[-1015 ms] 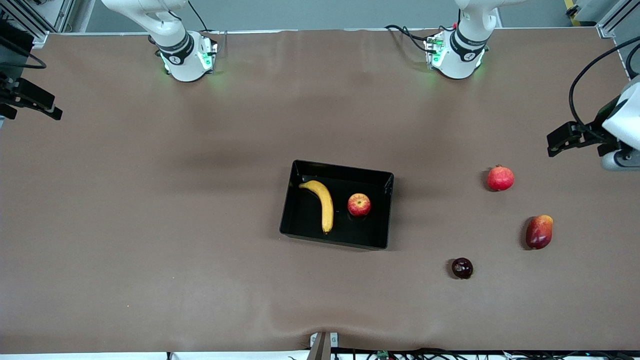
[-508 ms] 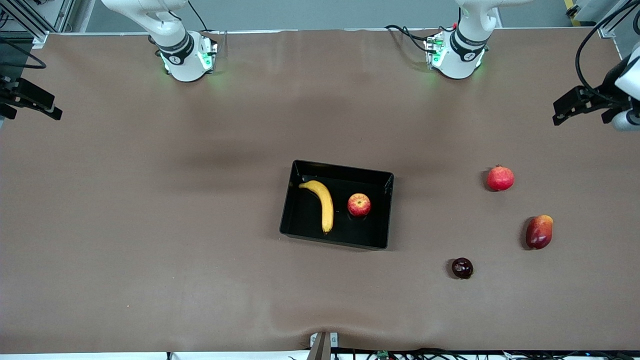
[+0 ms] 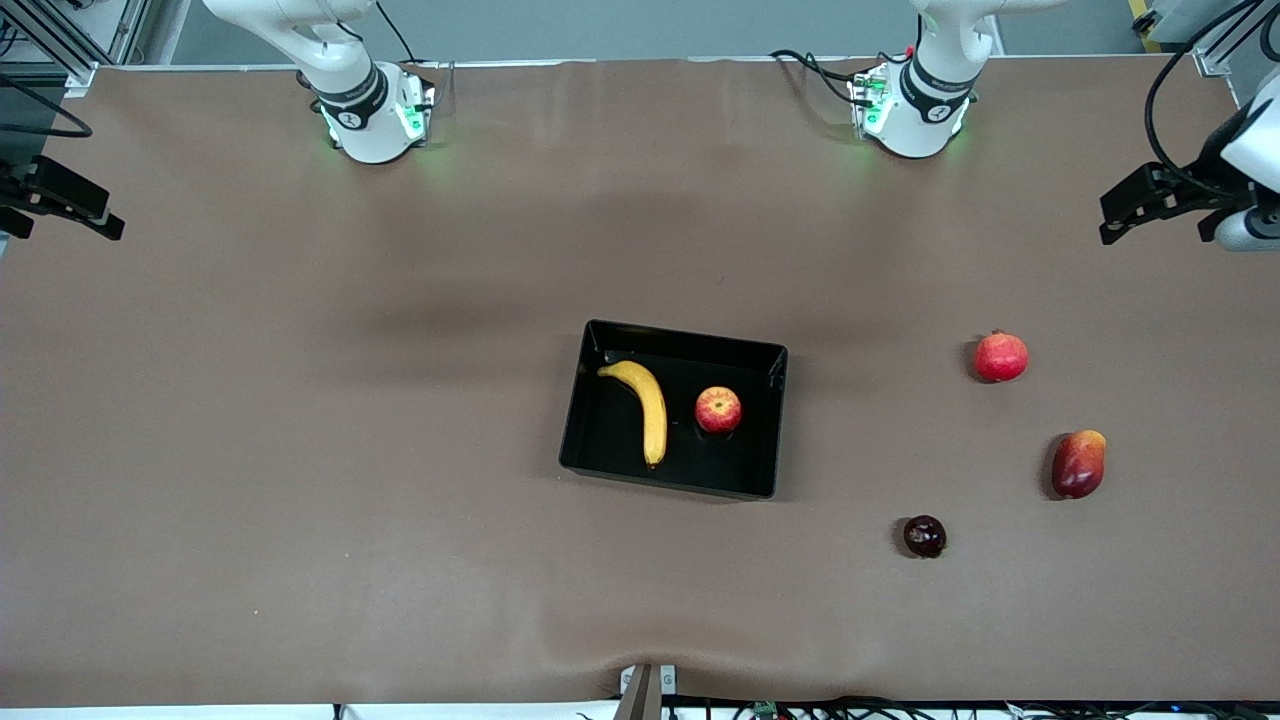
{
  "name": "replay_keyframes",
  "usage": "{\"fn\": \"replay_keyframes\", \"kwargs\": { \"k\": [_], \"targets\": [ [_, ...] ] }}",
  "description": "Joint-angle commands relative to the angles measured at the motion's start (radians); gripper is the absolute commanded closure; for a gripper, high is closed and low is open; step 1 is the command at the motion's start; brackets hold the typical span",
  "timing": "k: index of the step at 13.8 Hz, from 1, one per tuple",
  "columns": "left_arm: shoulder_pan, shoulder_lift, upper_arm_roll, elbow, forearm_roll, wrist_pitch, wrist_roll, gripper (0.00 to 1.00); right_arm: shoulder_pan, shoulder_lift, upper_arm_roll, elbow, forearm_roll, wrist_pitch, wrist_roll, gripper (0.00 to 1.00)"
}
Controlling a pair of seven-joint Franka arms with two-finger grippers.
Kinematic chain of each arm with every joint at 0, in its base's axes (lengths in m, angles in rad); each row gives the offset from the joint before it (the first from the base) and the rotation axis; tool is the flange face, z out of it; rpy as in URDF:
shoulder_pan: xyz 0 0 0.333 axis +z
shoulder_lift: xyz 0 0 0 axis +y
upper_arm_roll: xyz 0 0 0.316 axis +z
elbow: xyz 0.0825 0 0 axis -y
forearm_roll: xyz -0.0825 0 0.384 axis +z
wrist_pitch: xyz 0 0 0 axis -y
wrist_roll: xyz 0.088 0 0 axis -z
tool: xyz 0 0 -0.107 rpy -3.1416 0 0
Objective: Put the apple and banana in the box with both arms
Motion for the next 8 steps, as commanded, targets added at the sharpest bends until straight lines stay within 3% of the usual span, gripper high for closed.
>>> {"fn": "replay_keyframes", "kwargs": {
  "k": [1, 8],
  "targets": [
    [-0.002, 0.001, -0.003, 0.021, -0.015, -0.032, 0.007, 0.0, -0.005, 0.003, 0.002, 0.012, -0.007, -0.004, 0.003, 0.0],
    [-0.002, 0.011, -0.001, 0.039, -0.014, -0.032, 0.001, 0.0, -0.003, 0.003, 0.002, 0.012, -0.006, -0.004, 0.003, 0.0]
  ]
}}
